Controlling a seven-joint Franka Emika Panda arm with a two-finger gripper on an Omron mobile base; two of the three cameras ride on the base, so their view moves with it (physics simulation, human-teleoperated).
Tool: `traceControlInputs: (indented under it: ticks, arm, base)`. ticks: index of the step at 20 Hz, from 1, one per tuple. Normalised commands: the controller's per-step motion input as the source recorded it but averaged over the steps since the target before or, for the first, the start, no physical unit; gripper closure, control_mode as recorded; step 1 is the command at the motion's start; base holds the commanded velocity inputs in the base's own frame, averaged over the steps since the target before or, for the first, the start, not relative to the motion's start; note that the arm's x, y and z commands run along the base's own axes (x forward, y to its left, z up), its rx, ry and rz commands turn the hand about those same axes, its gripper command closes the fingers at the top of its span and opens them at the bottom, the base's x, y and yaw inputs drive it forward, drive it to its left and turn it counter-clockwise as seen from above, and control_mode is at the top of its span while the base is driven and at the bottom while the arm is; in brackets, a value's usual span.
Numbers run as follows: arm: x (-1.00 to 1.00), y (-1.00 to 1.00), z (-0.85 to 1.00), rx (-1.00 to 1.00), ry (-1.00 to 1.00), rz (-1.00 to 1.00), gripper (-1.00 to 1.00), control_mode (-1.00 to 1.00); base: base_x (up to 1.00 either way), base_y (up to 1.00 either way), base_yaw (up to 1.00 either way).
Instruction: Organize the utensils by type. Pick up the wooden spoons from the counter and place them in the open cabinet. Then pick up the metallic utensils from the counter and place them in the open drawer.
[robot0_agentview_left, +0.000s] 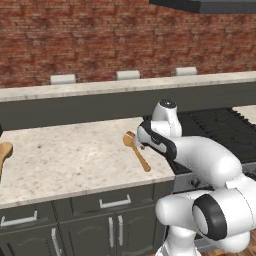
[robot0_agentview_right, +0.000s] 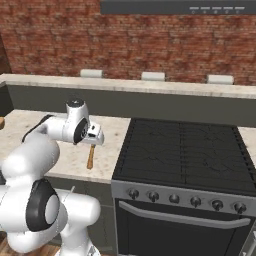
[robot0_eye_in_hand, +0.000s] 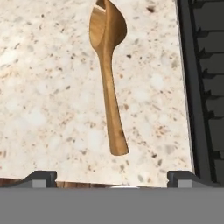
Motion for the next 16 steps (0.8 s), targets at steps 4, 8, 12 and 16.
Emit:
traceControlInputs:
  ticks: [4, 8, 12, 16]
  arm:
    - [0.19, 0.18, -0.55, -0.01, 0.07, 0.0, -1.0, -1.0]
    - [0.19, 0.01, -0.39, 0.0, 0.06, 0.02, -1.0, -1.0]
    - [0.24, 0.0, -0.32, 0.0, 0.05, 0.03, -1.0, -1.0]
    - [0.23, 0.0, -0.43, 0.0, 0.04, 0.03, -1.0, -1.0]
  base:
    - [0.0, 0.0, 0.0]
    - [0.0, 0.0, 0.0]
    - [0.0, 0.0, 0.0]
    - [0.0, 0.0, 0.0]
